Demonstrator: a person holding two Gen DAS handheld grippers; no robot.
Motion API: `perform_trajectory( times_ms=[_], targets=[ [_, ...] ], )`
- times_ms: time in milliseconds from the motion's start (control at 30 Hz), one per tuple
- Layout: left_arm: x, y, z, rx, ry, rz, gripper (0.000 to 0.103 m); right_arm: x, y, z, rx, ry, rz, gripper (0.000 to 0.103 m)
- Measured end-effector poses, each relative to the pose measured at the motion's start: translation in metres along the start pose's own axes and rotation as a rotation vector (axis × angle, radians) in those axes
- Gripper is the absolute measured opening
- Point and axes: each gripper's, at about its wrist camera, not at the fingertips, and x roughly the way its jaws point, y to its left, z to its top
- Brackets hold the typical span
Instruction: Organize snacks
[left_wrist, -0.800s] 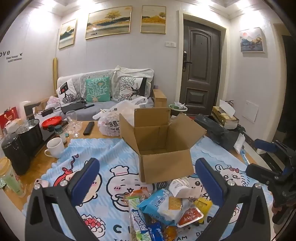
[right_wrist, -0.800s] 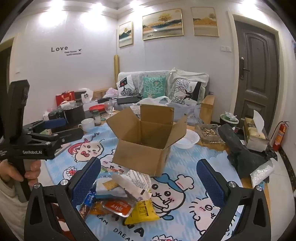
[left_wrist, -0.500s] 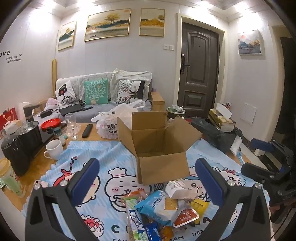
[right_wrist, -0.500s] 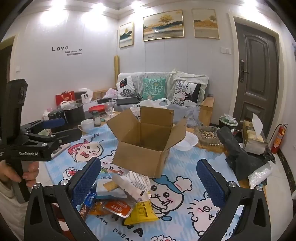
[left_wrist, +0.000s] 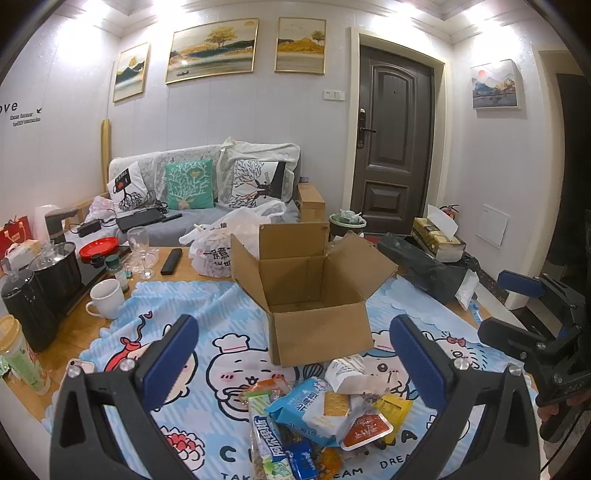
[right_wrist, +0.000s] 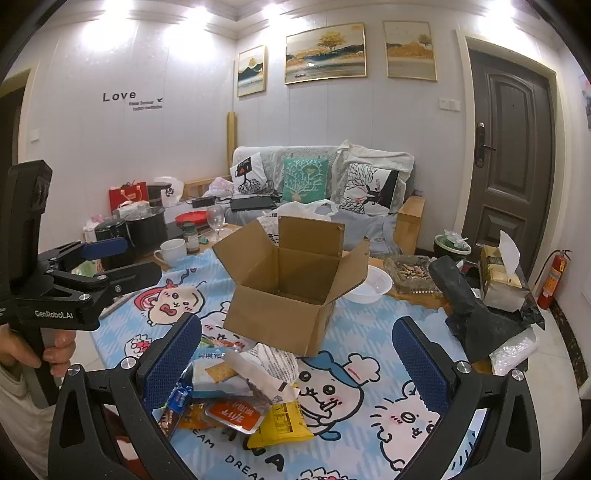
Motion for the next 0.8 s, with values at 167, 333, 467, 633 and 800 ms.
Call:
perform_trajectory(
  times_ms=[167, 333, 467, 633, 800],
  targets=[
    [-0.0001, -0.0004, 0.0007, 0.000, 0.000, -0.001, 0.102, -0.0026, -0.0006, 0.0023, 0.003, -0.002, -0.004, 0.103],
    [-0.0009, -0.0015, 0.0007, 0.000, -0.001, -0.003, 0.102, -0.0055, -0.0031, 0.0034, 0.004, -0.003, -0.005, 0.103],
    [-0.0019, -0.0021, 0.0009, 0.001, -0.003, -0.002, 0.102, -0.0063, -0.0036, 0.0034, 0.003, -0.004, -0.006, 0.103],
    [-0.0026, -0.0019, 0.0014, -0.001, -0.002, -0.003, 0.102, -0.0058, -0.0025, 0.0030, 0.002, -0.003, -0.006, 0.103],
    [-0.0050, -0.0027, 0.0019, 0.000, -0.005, -0.008, 0.102, -0.0045, -0.0016, 0.0018, 0.002, -0.003, -0.006, 0.103]
  ],
)
